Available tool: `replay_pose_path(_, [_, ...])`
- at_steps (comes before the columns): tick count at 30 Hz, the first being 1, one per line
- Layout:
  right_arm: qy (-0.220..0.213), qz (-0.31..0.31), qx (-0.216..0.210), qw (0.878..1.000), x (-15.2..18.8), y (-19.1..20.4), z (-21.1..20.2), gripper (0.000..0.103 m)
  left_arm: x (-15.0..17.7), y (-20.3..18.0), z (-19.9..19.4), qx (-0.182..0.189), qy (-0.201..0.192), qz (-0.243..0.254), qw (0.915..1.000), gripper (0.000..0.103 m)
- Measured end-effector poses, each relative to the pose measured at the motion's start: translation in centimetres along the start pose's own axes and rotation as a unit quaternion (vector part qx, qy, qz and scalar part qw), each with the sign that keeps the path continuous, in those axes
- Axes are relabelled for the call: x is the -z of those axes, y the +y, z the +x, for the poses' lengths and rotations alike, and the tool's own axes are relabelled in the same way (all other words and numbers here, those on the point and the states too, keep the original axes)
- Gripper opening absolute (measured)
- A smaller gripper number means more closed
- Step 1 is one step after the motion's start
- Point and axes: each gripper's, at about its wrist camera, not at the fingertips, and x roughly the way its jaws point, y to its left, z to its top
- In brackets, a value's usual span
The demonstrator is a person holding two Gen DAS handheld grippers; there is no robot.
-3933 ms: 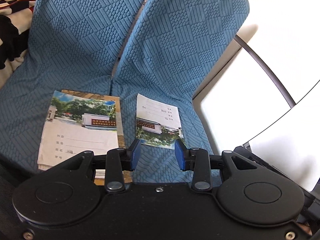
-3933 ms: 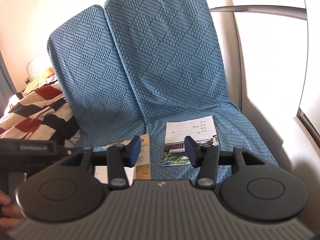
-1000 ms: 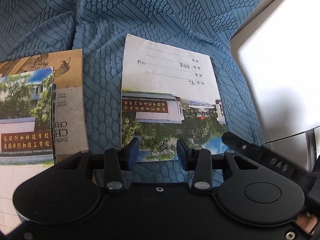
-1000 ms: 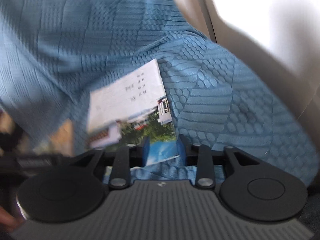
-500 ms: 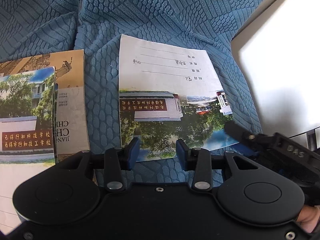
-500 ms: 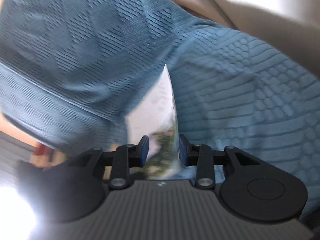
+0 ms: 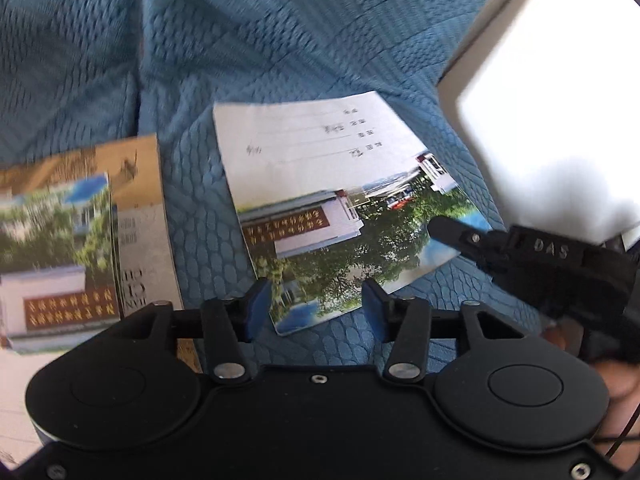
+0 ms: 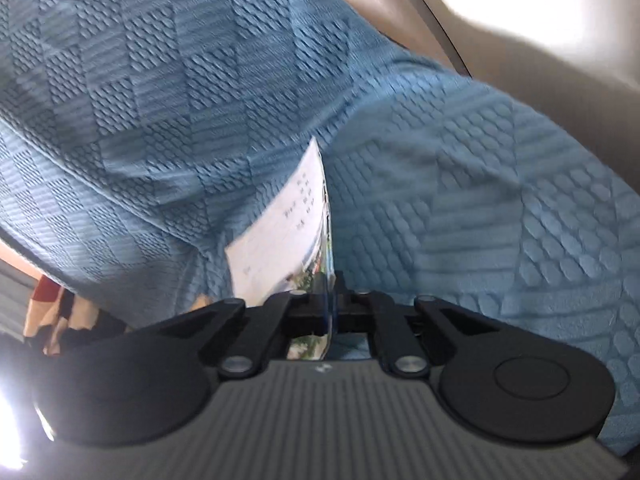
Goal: Organize objects
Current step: 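Close the right gripper on the edge of the last white booklet, then lift the booklet with the right gripper and carry it toward the stack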
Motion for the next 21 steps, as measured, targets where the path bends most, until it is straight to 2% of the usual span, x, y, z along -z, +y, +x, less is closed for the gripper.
replay_pose_path(2, [-0.01,-0.012,-0.002,1.0,-0.4,0.8,-0.4,0.004,0.0,-0.3,-0.5,0.005,-0.006,0.0,1.0,0.051])
replay_pose_path(7, [-0.012,-0.009,-0.003,1.0,-1.2,2.3,-0.7,0.004,0.2,1.0,-1.0,0.071,0.007,-0.074,0.9947,0.053])
replay_pose_path(8, [-0.009,-0.01,-0.002,1.0,-1.2,2.6,-0.7,0.004,0.4,0.6,-1.3,0.067,0.003,-0.068,0.9954,0.053])
replay_pose_path(12, [-0.001,0.001,-0.008,1.0,-1.4,3.0,-1.0,0.004,1.5,-2.1,-1.7,0.015,-0.02,0.02,0.9995,0.054])
replay_pose_path(16, [0.003,0.008,-0.014,1.0,-1.3,3.6,-1.4,0.004,2.3,-3.5,-0.8,0.007,-0.023,0.047,0.9986,0.055])
replay_pose_path(19, [0.006,0.003,-0.016,1.0,-1.2,4.2,-1.6,0.004,2.7,-4.3,-0.5,-0.001,-0.021,0.092,0.9955,0.055])
replay_pose_path(21, [0.005,0.004,-0.017,1.0,-1.1,4.4,-1.8,0.004,3.0,-4.6,-0.3,-0.024,-0.031,0.11,0.9932,0.056])
